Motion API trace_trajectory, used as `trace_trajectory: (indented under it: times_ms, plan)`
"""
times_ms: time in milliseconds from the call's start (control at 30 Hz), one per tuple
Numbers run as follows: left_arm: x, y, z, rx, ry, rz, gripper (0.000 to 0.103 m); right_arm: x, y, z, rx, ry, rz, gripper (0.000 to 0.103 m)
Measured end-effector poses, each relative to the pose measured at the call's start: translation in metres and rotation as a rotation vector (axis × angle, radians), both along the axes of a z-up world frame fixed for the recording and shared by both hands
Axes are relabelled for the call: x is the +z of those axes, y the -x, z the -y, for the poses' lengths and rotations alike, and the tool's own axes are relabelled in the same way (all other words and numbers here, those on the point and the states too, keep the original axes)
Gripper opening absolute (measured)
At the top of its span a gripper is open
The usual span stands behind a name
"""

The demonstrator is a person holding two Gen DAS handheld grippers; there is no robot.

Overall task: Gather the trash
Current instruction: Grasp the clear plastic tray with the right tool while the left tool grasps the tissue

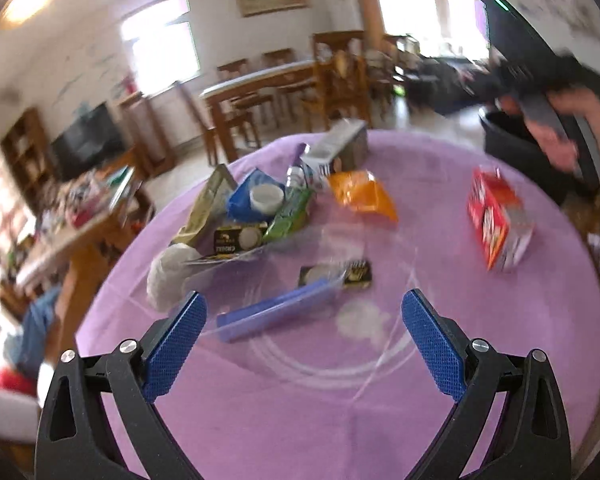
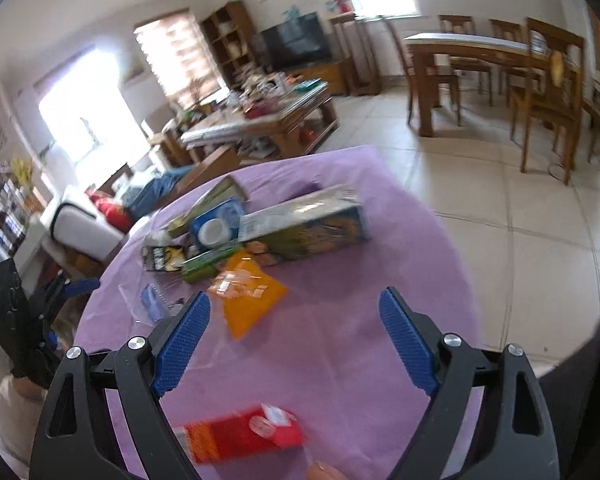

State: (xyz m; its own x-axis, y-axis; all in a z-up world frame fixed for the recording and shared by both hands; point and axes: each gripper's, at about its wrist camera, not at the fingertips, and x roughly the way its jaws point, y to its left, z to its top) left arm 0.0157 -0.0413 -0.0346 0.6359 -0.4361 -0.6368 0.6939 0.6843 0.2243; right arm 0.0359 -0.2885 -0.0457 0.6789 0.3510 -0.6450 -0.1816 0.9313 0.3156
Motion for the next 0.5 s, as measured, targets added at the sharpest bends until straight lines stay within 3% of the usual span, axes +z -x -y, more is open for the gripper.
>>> trace_trajectory:
  times_ms: [167,200,233,267,500]
  plan:
    - [-0.003,-0.015,-0.014,-0.012,0.005,-0.035,0.096,0.010,0.000,-0.057,0.168,0.043,0.003,0.085]
    - [-0.004,-0.018,-0.016,-0.010,0.017,-0.047,0.096,0.014,0.002,-0.076,0.220,0.076,0.012,0.076]
    - [-0.003,-0.021,-0.022,-0.003,0.043,-0.066,0.096,0.016,0.002,-0.087,0.250,0.100,0.016,0.053]
    - [-0.002,-0.023,-0.028,0.008,0.065,-0.072,0.096,0.017,0.003,-0.101,0.283,0.132,0.017,0.043]
    - [-0.009,-0.048,-0.047,0.055,0.084,-0.200,0.096,0.019,-0.025,-0.174,0.458,0.249,-0.027,0.039]
